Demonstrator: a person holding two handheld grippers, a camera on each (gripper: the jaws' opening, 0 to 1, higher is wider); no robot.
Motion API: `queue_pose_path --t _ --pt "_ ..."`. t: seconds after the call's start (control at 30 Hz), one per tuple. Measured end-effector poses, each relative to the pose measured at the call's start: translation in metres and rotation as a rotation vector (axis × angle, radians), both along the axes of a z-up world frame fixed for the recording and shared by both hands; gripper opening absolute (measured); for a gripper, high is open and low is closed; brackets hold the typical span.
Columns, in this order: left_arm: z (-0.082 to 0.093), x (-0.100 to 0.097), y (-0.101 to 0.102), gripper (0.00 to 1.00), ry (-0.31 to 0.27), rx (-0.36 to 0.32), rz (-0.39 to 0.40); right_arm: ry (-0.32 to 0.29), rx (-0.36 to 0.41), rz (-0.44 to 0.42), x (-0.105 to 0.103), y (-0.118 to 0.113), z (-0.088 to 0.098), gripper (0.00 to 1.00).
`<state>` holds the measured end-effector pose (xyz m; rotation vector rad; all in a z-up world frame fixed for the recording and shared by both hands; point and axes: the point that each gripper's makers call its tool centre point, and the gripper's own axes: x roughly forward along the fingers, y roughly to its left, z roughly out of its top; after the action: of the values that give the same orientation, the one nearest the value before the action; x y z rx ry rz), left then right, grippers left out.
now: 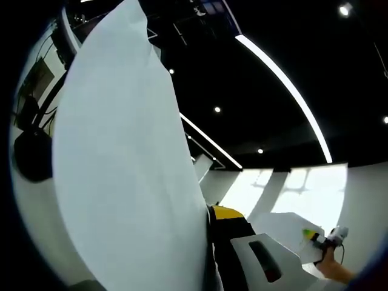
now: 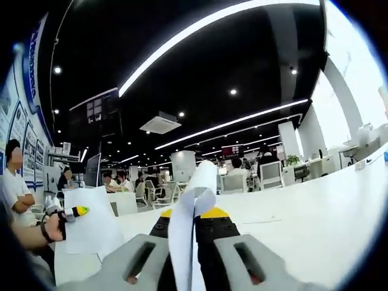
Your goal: Organize the stack of printing papers by aligning and flattening the scattered papers on the table
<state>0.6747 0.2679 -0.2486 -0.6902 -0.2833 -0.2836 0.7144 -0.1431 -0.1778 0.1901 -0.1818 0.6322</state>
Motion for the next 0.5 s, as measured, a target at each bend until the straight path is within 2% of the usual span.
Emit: queue_pose_path --t 0.5 --pt "-0.001 0.001 0.0 0.07 0.003 0.008 0.001 -0.044 0.03 0.032 0.004 0.009 0.027 0.0"
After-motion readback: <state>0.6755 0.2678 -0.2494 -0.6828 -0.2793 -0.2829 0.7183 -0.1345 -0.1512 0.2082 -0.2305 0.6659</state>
